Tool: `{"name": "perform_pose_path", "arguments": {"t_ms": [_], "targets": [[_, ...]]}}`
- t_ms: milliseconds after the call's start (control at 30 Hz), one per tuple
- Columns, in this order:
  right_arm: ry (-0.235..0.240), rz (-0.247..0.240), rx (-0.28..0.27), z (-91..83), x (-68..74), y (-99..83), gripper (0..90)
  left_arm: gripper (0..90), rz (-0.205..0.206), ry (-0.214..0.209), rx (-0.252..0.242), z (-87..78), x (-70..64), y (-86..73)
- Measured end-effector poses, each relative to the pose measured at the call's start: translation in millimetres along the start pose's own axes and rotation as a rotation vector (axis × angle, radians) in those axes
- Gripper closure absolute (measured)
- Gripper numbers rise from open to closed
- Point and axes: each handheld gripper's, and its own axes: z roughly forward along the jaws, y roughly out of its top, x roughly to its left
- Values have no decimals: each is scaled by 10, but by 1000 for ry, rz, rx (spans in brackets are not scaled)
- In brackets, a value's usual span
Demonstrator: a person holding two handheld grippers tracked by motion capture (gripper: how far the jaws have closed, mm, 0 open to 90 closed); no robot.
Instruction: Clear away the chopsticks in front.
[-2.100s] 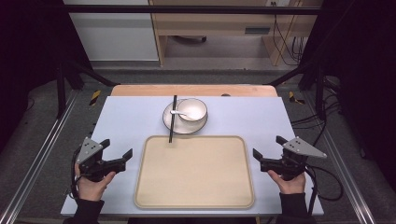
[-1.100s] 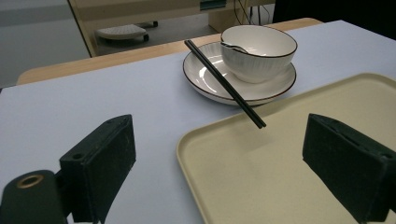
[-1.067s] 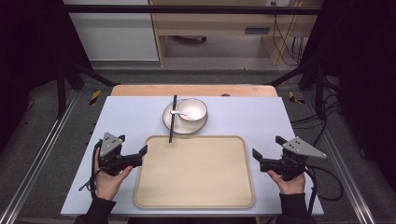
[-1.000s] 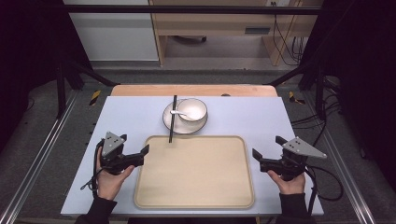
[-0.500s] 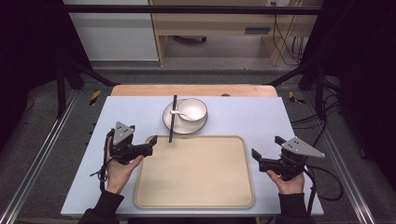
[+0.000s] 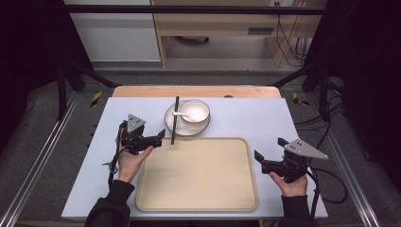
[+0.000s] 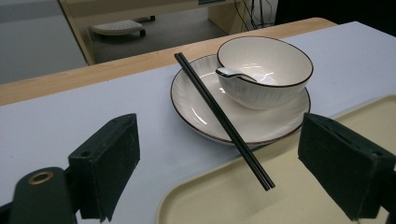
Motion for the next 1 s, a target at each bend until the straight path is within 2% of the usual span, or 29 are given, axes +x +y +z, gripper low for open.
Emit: {"name": "perform_pose_path", "arguments": {"t_ms": [233, 300, 333, 367, 533, 667, 800, 900, 1000], "targets": [[0, -1, 3, 14, 7, 2, 38, 132, 26, -1, 39, 249, -42, 86], [0, 0, 3, 14, 3, 2, 38, 133, 27, 2, 39, 276, -45, 87], [2, -1, 2, 14, -1, 1, 39, 135, 37, 4, 60, 341, -39, 92], [3, 1, 3, 14, 0, 1, 39, 136, 37, 4, 60, 341, -39, 92], [4, 0, 3, 17, -2, 1, 39, 170, 38, 9, 101, 553, -24, 50], [6, 3, 4, 24, -1, -2, 39, 212, 37, 17, 121, 652, -14, 48], [4, 2, 8, 31, 0, -3, 39, 212, 48, 19, 139, 714, -15, 81], [6, 2, 7, 25, -3, -2, 40, 226, 61, 28, 175, 807, -1, 110], [6, 2, 4, 24, -3, -1, 40, 256, 58, 18, 178, 840, 5, 103]]}}
